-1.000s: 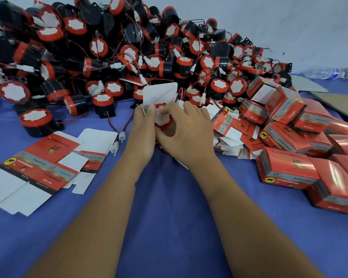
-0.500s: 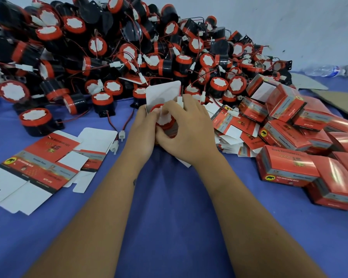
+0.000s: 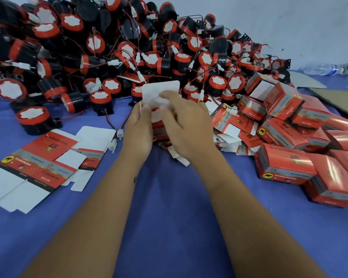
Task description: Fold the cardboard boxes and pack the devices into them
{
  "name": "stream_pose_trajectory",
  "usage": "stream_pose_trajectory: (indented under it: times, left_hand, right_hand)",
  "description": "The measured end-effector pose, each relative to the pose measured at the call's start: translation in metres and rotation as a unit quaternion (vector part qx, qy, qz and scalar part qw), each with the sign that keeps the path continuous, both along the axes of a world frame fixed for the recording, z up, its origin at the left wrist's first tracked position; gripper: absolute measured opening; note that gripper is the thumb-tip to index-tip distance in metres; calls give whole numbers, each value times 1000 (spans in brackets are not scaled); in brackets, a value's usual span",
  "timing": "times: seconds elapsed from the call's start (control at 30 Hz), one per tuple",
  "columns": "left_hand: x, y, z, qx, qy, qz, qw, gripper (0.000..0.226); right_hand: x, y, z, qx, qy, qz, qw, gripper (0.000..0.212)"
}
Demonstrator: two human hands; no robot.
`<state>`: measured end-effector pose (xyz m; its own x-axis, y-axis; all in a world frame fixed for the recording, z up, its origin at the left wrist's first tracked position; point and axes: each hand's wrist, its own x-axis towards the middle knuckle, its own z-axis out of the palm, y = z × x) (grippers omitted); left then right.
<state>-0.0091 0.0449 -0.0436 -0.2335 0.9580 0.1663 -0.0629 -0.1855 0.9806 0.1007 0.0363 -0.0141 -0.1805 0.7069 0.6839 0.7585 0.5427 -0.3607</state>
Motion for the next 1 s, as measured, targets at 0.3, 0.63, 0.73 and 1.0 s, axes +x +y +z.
stream_pose_trajectory:
  times: [0.3, 0.63, 0.73, 1.0]
  left_hand:
    - [-2, 2, -4, -12, 107, -7, 994, 62]
    - [-4, 3, -3, -3, 81, -32, 996, 49]
    - [-2, 6, -5, -8, 95, -61, 994, 46]
    - [-7, 6, -5, -23, 95, -83, 992, 42]
  right_hand:
    - [8, 3, 11, -128, 403, 41, 905, 30]
    - [9, 5, 17, -179, 342, 68, 920, 10]
    - [8, 3, 18, -178, 349, 81, 917, 17]
    - [6, 4, 16, -175, 374, 105, 904, 28]
